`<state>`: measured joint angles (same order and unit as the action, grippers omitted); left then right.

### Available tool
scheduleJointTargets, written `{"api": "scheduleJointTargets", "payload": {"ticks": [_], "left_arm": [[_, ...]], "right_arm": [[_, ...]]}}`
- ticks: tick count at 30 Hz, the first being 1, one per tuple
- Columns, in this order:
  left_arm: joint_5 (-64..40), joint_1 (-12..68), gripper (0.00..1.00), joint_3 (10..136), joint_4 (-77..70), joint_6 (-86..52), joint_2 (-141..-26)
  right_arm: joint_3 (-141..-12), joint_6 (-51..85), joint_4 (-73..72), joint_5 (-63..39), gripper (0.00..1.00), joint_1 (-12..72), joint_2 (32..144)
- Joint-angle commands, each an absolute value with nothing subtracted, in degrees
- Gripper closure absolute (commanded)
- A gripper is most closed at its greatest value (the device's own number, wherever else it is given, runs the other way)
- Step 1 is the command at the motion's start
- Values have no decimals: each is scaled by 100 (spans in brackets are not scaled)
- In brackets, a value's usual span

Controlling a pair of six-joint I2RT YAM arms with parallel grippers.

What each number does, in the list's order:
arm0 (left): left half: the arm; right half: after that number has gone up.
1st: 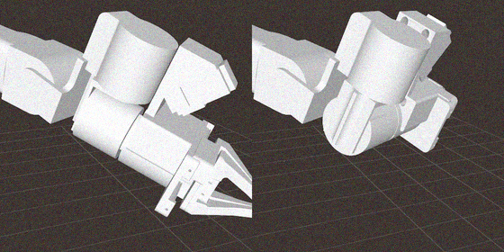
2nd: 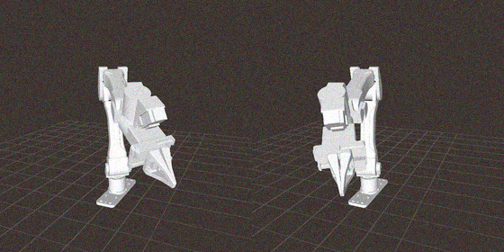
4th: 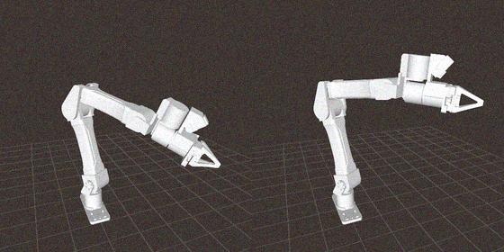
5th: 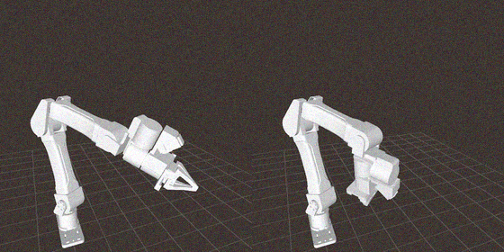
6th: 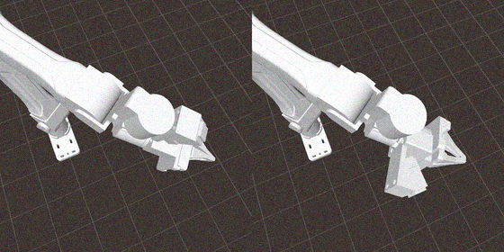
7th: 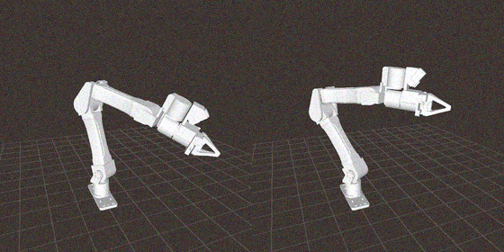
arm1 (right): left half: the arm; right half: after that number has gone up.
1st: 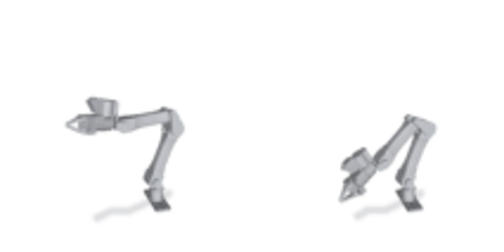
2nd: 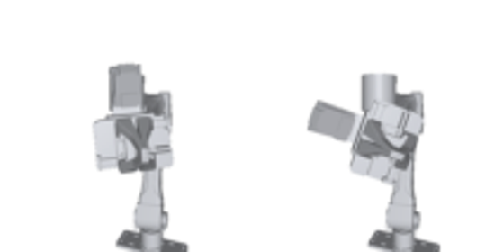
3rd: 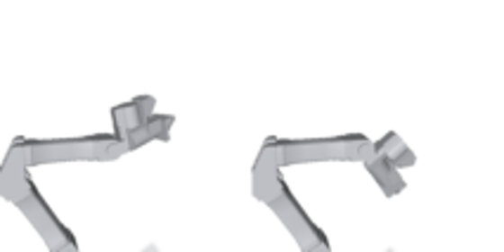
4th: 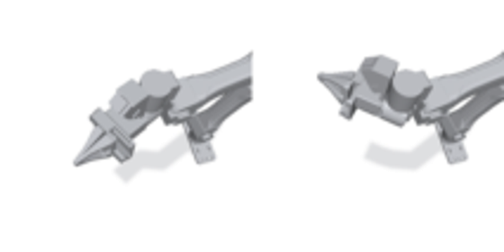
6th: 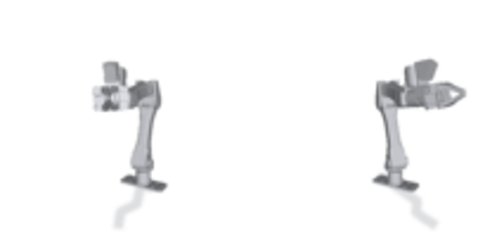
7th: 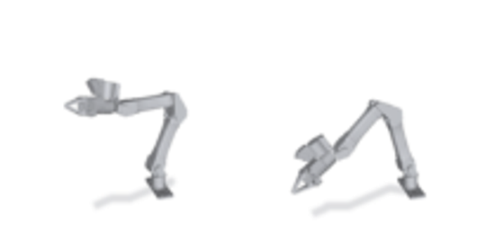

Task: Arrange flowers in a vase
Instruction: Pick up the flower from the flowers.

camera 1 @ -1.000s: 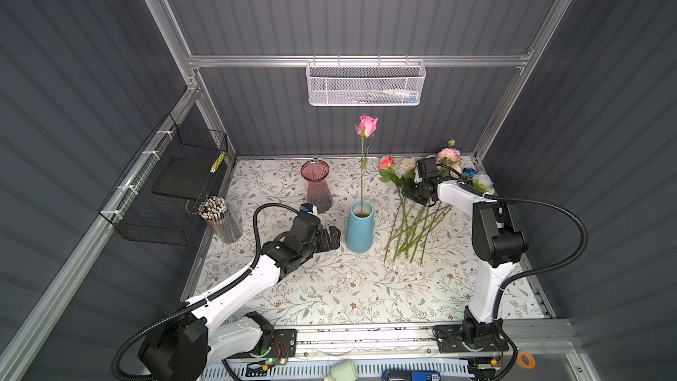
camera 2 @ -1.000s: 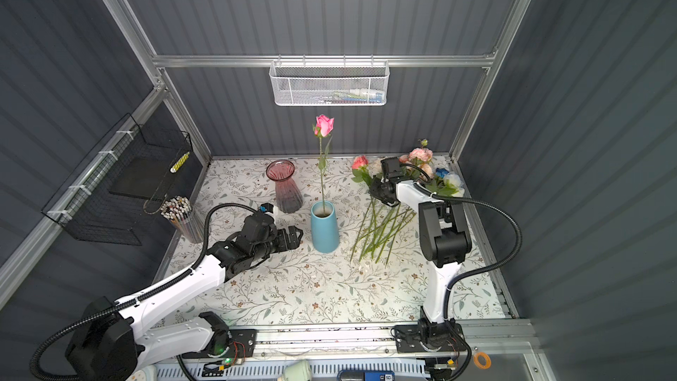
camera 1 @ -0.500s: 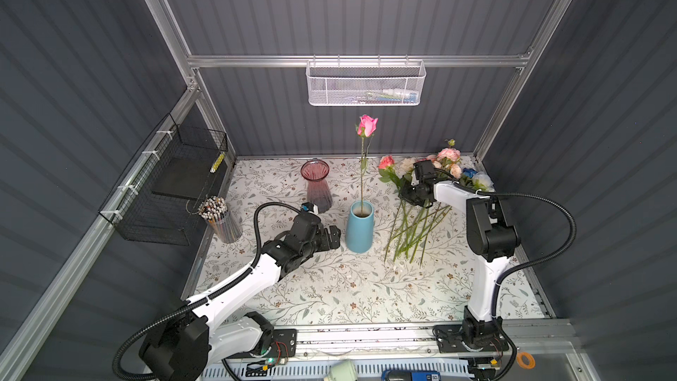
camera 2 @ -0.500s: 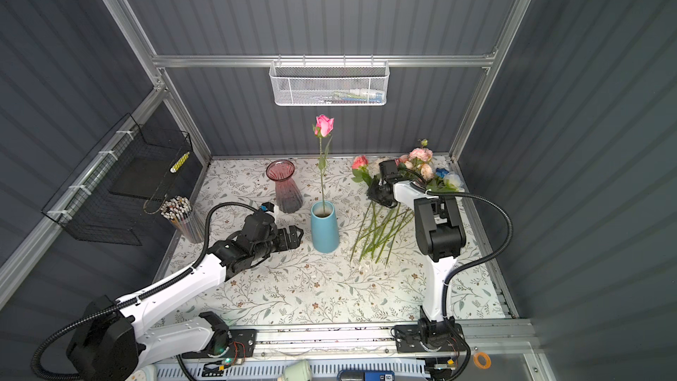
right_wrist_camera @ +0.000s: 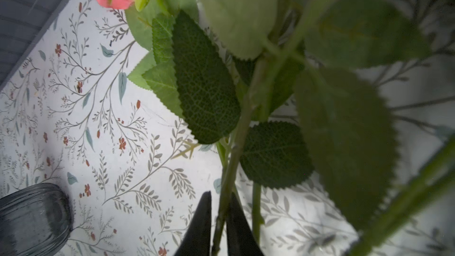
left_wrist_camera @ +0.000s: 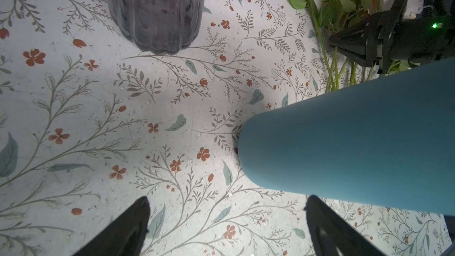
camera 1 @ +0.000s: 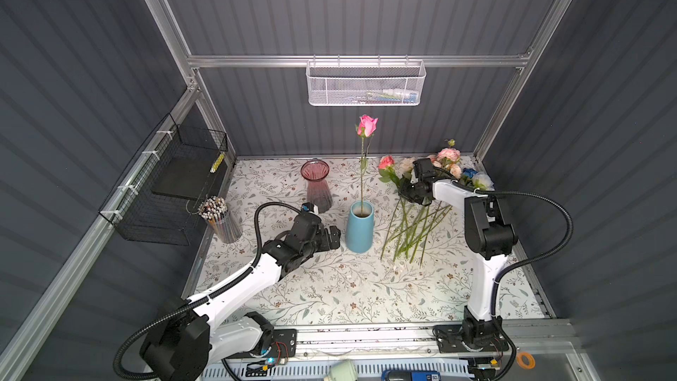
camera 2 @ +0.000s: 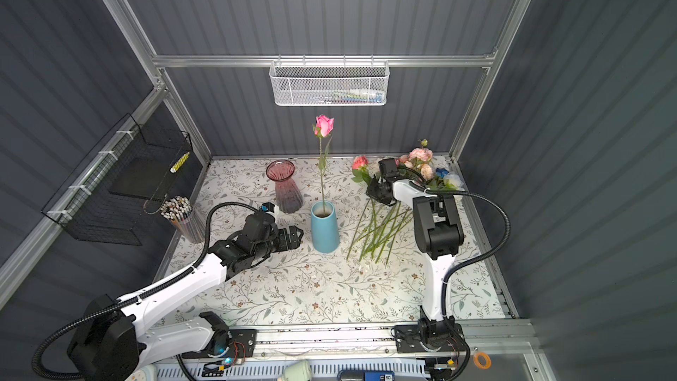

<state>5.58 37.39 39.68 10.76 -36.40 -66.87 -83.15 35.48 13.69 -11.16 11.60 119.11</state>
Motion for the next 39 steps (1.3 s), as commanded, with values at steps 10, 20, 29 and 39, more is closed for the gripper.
{"api": "scheduleJointTargets", "payload": {"ticks": [10,20,29,39], "left_arm": [[624,3700,1,4183,1245,-3540,-6428],[935,3705,1,4384,1597,-3419,-6114],[1535,3703,1,4128,1634,-3644,-5450],[1758,3700,1,3423,1249,-4347,-4969]], "right_arm": [[-7329,3817,688,-1384,91,1134,10552],[-6495,3655,185,-1205,93,1316,8759],[-6593,2918,432,-344,93,1963,7199],[-8096,2127,896,474,92,2577,6990]]}}
